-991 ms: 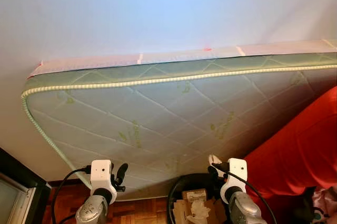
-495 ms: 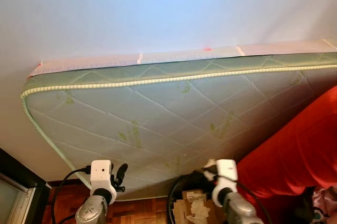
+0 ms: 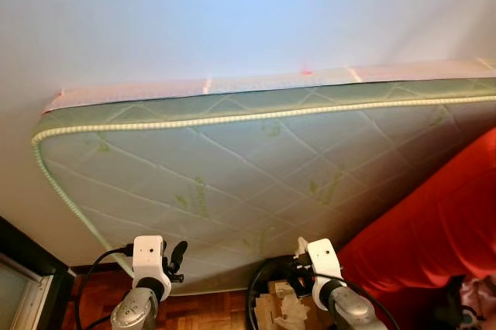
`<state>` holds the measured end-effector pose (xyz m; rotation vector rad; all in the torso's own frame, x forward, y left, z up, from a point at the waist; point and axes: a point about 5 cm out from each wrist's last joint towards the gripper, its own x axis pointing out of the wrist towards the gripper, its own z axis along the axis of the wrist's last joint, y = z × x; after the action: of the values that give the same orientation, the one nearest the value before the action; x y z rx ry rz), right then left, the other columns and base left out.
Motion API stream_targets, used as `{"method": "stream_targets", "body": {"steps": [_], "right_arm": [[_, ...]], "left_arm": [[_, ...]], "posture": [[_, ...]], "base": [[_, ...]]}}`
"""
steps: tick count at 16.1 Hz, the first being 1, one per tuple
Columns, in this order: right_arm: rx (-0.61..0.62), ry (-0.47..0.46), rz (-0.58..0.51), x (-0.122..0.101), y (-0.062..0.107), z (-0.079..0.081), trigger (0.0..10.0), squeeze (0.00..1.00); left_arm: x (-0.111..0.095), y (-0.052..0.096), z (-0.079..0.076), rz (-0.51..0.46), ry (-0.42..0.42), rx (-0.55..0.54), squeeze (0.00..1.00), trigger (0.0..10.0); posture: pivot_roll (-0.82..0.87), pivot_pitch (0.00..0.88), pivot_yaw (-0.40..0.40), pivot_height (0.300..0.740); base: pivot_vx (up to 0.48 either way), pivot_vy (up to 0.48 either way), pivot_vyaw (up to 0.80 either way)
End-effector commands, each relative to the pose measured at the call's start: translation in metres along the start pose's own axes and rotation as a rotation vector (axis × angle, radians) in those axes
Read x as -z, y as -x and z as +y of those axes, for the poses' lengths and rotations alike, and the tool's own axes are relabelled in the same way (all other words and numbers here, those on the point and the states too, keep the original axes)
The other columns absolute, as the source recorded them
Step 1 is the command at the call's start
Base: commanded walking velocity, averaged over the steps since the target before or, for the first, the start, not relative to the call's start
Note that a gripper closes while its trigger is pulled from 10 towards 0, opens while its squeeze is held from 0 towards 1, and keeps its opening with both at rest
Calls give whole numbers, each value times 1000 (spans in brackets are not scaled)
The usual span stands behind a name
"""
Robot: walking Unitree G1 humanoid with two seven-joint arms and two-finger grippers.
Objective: Clean up the room
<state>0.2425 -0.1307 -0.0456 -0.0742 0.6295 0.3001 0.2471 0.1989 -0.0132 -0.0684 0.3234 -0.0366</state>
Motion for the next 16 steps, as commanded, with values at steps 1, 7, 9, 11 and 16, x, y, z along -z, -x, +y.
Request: {"method": "stream_targets", "body": {"steps": [1, 7, 9, 11, 16], "right_arm": [[36, 2, -22, 0, 1, -1, 10000, 0], [-149, -249, 35, 7, 0, 15, 10000, 0], [-137, -199, 66, 13, 2, 13, 10000, 0], [-49, -277, 39, 13, 3, 1, 10000, 0], [-2, -4, 5, 10, 4, 4, 10000, 0]], "left_arm": [[0, 0, 0, -1, 5, -6, 0, 10000], [-1, -1, -2, -5, 3, -4, 0, 10000], [-1, -1, -2, -7, 3, -3, 0, 10000], [-2, -1, -1, -8, 2, -6, 0, 10000], [-2, -2, -3, -12, 1, -3, 0, 10000]], "posture": [[61, 60, -22, 740], [61, 59, -22, 740], [62, 58, -23, 740], [62, 58, -23, 740], [66, 61, -24, 740]], "base": [[0, 0, 0], [0, 0, 0], [0, 0, 0], [0, 0, 0], [0, 0, 0]]}}
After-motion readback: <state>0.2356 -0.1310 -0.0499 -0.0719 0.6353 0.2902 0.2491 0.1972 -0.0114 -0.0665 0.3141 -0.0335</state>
